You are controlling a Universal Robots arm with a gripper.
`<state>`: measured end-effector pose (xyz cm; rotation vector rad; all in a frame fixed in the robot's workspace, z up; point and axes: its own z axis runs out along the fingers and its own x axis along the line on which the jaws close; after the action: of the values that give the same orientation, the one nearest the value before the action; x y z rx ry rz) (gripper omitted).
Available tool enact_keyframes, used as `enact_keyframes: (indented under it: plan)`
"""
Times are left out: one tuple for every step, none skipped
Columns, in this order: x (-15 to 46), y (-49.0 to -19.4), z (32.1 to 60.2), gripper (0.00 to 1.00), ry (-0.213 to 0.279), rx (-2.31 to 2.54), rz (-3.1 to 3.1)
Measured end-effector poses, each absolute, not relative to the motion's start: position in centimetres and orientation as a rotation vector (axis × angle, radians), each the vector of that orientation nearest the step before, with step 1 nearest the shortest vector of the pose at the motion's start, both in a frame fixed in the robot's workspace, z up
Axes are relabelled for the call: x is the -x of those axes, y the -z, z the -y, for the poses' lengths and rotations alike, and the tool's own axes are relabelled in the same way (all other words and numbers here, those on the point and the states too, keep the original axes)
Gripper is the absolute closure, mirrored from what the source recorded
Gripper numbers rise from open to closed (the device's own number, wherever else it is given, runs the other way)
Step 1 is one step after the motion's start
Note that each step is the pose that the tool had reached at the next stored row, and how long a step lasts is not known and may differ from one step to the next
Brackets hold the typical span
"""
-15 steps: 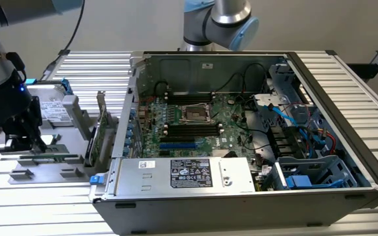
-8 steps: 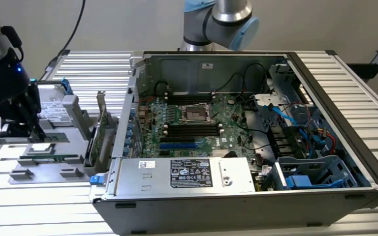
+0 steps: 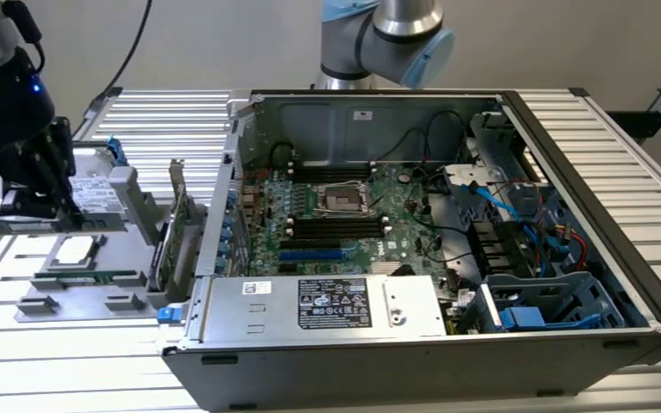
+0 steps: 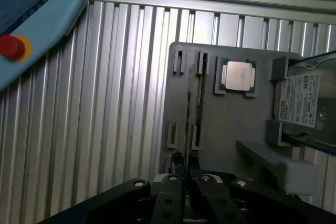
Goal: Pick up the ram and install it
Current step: 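Pick up the ram and move it above insertion slot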
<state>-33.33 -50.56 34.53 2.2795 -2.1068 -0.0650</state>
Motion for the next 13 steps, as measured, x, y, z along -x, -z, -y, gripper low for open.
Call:
enact_keyframes:
  plan:
    - [33.0,-34.9,50.6,0.86,0.066,-2.28,2.107]
    - [32.6,-35.2,50.6,0.86,0.066,-2.28,2.107]
    - [32.3,-35.6,50.6,0.86,0.067,-2.28,2.107]
    - [31.9,-35.9,50.6,0.86,0.067,-2.28,2.106]
    - [31.6,-36.3,50.6,0.86,0.068,-2.28,2.106]
    - [31.2,-36.6,50.6,0.86,0.069,-2.28,2.105]
    - [30.9,-36.9,50.6,0.86,0.07,-2.28,2.105]
    - [30.6,-37.2,50.6,0.86,0.071,-2.279,2.105]
    - [30.2,-37.5,50.6,0.86,0.072,-2.279,2.104]
    - [29.9,-37.7,50.6,0.86,0.073,-2.279,2.104]
    - [29.6,-37.9,50.6,0.86,0.074,-2.278,2.103]
    - [29.3,-38.1,50.6,0.86,0.075,-2.278,2.102]
    - [28.9,-38.4,50.6,0.86,0.076,-2.277,2.102]
